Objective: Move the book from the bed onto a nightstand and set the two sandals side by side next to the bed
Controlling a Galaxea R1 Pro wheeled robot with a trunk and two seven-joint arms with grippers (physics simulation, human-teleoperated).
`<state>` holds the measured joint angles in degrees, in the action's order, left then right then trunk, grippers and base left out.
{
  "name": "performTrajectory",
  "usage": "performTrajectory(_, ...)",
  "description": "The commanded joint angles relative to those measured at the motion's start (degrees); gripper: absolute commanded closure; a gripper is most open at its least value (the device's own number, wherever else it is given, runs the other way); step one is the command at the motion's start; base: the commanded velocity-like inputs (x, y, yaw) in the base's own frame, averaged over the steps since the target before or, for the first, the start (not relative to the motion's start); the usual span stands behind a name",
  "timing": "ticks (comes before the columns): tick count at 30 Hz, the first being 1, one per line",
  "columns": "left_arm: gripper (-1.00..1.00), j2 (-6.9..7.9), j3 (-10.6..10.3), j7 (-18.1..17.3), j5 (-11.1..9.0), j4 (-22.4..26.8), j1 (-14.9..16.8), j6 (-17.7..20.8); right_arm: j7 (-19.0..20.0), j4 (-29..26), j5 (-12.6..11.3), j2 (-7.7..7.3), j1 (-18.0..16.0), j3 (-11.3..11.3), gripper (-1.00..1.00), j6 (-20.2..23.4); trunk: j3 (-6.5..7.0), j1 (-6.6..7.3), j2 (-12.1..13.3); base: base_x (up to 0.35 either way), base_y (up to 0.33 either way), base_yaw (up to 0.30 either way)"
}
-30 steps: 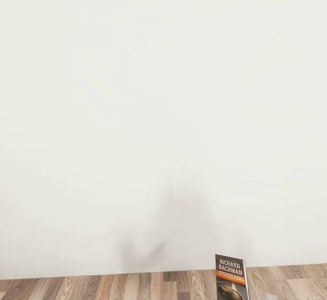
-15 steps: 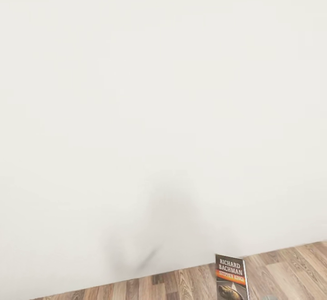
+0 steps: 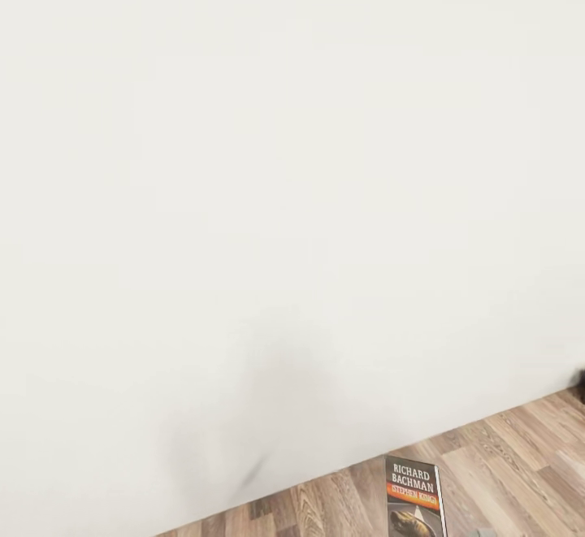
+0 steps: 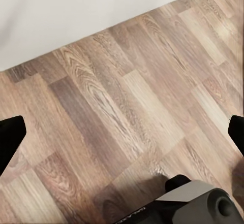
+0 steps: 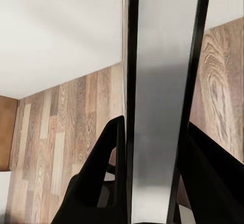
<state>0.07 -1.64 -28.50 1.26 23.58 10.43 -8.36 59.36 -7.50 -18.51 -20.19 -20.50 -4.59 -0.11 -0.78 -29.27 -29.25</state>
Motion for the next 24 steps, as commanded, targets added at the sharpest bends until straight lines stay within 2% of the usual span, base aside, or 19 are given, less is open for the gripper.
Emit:
performTrajectory(1, -1.00, 0.02, -0.1, 0.0, 0.1, 0.0, 0.0, -0.3, 0.2, 0.0, -0.6, -0.03, -0.1, -0.4, 1.00, 0.1, -0.04, -0.03, -0.1, 0.000, 0.000, -0.282)
performTrajectory(19, -1.00, 0.02, -0.1, 0.0, 0.2, 0.0, 0.0, -0.3, 0.2, 0.0, -0.5, -0.03, -0.1, -0.4, 1.00, 0.0, 0.09, -0.03, -0.1, 0.001, 0.000, -0.297)
performTrajectory(24, -1.00, 0.03, -0.1, 0.0, 0.2, 0.0, 0.0, -0.4, 0.2, 0.0, -0.6, -0.03, 0.0, -0.4, 1.00, 0.0, 0.09, -0.03, -0.1, 0.186, 0.000, -0.300)
